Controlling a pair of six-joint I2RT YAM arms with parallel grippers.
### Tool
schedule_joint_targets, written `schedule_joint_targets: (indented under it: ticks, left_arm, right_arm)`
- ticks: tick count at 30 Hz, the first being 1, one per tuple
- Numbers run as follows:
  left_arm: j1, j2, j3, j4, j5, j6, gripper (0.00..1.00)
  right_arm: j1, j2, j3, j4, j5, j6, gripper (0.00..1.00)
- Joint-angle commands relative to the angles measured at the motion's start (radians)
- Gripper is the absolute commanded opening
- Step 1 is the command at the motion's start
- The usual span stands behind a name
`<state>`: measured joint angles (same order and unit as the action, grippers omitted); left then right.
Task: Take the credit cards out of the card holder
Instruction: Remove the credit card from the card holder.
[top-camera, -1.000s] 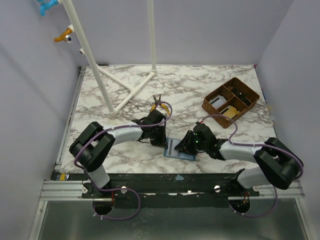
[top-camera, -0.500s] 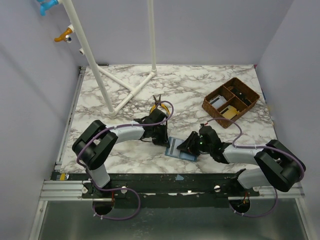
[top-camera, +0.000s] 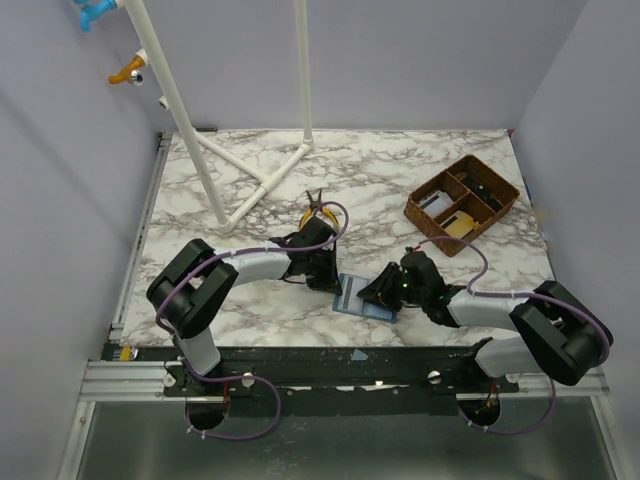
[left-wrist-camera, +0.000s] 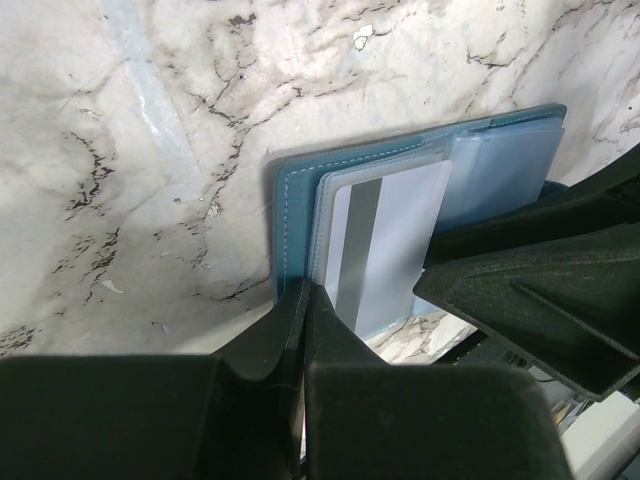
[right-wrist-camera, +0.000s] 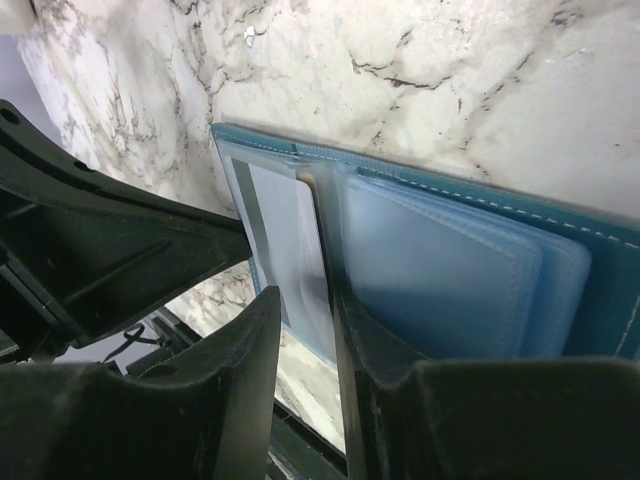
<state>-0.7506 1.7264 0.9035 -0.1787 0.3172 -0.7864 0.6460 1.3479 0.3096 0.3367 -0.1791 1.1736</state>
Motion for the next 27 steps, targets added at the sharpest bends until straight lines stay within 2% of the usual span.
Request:
schedule_joint_targets:
  ticks: [1,9,17,27]
  left_arm:
    - [-0.013,0.058,-0.010,-0.074,-0.042,0.017,0.00]
    - [-0.013,0.061,-0.010,-0.089,-0.051,0.022,0.00]
    - [-0.013,0.064,-0.015,-0.093,-0.053,0.021,0.00]
    - [-0.013,0.065,-0.023,-0.090,-0.058,0.020,0.00]
  right_arm:
    - [-0.010,0.061,-0.038,0.035,0.002,-0.035,0.30]
    - [-0.009,0.038,-0.095,0.251,-0.088,-0.016,0.27]
    - [-0.010,0.026,-0.128,0.338,-0.102,0.012,0.14]
    - [-0.010,0.036,-0.126,0.347,-0.101,0.009,0.13]
